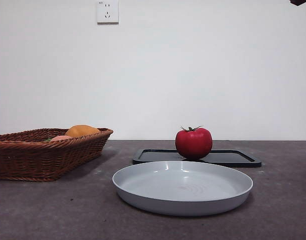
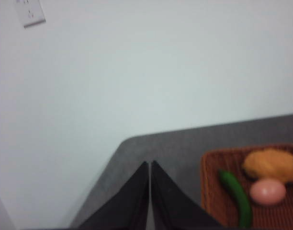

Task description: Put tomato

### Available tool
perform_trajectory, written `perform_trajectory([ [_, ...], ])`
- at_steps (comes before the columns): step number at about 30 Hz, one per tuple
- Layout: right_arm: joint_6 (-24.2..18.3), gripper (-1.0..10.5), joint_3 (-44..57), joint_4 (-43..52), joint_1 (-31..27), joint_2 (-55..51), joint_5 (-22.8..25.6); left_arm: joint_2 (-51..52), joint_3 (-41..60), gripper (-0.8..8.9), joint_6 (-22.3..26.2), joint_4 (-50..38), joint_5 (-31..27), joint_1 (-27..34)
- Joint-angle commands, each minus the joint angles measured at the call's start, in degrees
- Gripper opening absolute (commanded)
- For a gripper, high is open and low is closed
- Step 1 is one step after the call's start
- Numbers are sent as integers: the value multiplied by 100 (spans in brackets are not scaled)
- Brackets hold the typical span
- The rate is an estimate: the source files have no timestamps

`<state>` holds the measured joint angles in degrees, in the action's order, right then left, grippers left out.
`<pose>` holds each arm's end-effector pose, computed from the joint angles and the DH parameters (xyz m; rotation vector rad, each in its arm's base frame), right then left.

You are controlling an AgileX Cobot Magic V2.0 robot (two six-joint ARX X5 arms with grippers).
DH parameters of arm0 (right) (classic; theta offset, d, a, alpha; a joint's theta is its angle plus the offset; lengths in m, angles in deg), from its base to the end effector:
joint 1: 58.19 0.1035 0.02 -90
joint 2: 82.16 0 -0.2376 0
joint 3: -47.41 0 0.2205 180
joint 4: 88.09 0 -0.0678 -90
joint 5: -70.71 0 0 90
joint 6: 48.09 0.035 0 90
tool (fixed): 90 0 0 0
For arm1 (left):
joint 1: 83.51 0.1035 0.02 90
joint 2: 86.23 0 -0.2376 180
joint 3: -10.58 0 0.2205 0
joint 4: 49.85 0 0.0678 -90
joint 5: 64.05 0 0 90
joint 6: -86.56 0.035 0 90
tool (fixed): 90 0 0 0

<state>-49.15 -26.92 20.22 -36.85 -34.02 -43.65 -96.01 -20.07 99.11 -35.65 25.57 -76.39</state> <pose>0.1151 0.0605 0.3067 0.0049 0.8073 0.7619 0.0932 0.0119 0.2344 0.2253 -0.1015 0.1430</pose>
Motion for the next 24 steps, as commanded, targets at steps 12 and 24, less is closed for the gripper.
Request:
perform_trajectory([
  [12, 39, 8, -39, 57, 33, 42, -24, 962, 1305, 7, -57, 686, -76, 39],
  [24, 39, 8, -39, 59, 33, 42, -24, 960, 1421, 7, -503, 1250, -81, 37],
])
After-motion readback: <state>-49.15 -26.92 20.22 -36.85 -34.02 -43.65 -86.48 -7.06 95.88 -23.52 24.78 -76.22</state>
